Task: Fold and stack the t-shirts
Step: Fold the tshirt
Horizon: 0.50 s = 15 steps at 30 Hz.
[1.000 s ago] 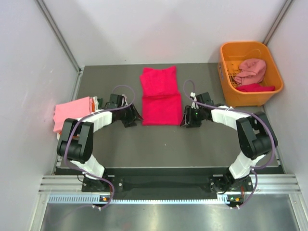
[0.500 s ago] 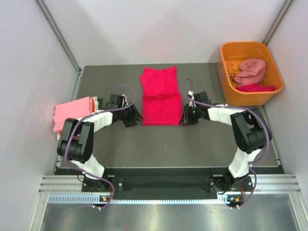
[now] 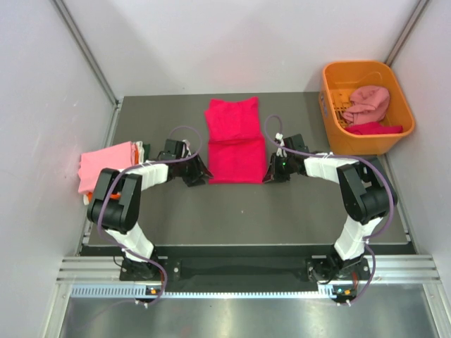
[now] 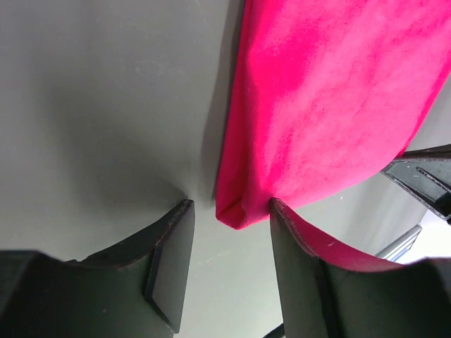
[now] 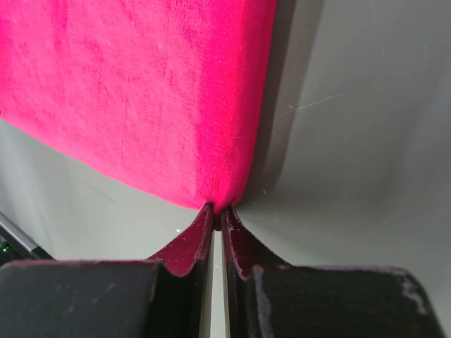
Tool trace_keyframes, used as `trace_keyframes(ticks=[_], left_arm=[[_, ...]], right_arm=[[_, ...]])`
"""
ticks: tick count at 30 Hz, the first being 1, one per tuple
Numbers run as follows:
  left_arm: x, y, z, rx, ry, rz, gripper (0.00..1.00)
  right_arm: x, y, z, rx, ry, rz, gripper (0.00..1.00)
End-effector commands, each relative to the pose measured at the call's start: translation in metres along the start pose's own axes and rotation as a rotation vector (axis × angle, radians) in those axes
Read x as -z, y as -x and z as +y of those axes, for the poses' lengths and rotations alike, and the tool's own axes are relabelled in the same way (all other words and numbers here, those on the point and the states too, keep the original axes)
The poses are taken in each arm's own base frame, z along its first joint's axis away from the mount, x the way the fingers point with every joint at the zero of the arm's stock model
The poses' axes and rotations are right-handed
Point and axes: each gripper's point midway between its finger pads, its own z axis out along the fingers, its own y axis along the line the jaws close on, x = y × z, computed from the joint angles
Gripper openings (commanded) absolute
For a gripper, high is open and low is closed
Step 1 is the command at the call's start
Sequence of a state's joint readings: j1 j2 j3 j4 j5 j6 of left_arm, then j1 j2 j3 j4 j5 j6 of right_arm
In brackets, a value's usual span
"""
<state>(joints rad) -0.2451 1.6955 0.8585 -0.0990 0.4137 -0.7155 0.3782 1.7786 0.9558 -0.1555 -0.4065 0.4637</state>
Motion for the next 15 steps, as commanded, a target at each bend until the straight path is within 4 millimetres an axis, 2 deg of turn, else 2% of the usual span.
trace_keyframes(ticks=[1,8,15], left_arm=[[-0.007,0.003,-0.004,-0.015,-0.020,-0.006,0.52],[-0.007,-0.003,-0.002,-0.002,-0.009,0.000,0.51],[-0.012,-0.011,0.004,0.020,-0.006,0.020,0.44]], right_arm=[[-0.002,0.005,0.008,0.046,0.025,-0.023,0.04],[-0.001,0.005,0.009,0.047,0.026,-0.024,0.03],[0.000,0.005,0.010,0.045,0.029,-0.027,0.03]])
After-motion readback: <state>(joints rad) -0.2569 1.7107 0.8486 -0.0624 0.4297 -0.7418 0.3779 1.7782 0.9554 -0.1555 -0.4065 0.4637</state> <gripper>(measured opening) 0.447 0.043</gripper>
